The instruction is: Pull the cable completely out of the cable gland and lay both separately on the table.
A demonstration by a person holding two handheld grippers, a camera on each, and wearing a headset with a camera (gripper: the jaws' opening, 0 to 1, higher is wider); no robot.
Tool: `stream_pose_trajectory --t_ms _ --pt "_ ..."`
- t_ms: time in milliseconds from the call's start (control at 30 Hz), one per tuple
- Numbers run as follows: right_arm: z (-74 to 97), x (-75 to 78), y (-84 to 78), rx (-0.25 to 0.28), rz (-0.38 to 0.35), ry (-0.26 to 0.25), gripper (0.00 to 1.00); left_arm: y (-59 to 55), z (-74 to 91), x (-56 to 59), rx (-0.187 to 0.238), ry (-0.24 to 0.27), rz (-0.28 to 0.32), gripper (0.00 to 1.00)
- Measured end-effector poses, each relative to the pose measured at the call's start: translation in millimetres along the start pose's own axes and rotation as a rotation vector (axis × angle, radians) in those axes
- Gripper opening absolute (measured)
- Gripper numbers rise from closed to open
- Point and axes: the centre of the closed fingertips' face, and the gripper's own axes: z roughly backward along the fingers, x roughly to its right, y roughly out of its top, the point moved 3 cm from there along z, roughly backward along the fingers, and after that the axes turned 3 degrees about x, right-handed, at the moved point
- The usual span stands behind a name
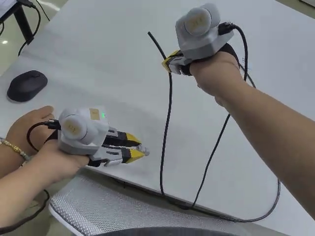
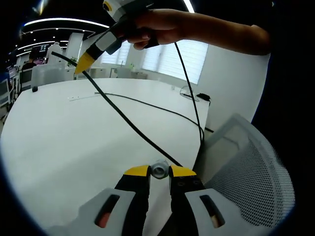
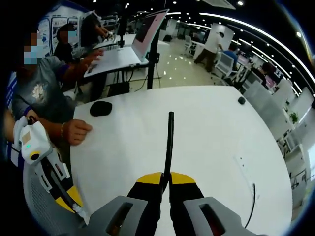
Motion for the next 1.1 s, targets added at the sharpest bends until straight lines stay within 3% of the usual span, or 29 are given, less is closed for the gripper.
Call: stream_pose_trajectory --t_ms 133,200,300,367,567,700,900,1100 --pt "-17.3 3.2 3.2 -0.014 0.012 0.013 0.00 -6.2 1.0 -3.9 -0.004 0.007 0.011 0.15" --pt "-26.4 3.2 7.6 -0.007 -0.024 0.040 0.00 -9.5 1.0 -6.2 -0.005 0.012 0.012 0.15" --pt "-44.0 7.0 11.7 -0.032 0.004 0.048 0.00 -17.3 -0.3 -9.7 -0.011 0.013 0.022 0.15" --pt "-40.8 0.5 14.1 -0.033 0.010 0.053 0.00 -20.1 -0.7 -11.0 -0.013 0.012 0.028 0.15" --pt "-62.4 0.7 37.4 -0.023 0.015 0.072 0.00 -26.7 -1.1 -15.6 -0.009 0.021 0.045 0.15" --pt "-81.5 -12.8 39.6 -0.055 0.038 0.129 0.00 -34.3 -2.3 -20.4 -0.013 0.030 0.055 0.15" --pt "-110.6 -31.5 33.4 -0.095 0.097 0.170 0.00 -45.4 -3.2 -28.9 -0.016 0.044 0.066 0.15" --pt "-131.7 -40.8 30.7 -0.110 0.085 0.205 0.00 -53.9 -3.9 -31.7 -0.016 0.055 0.086 0.15"
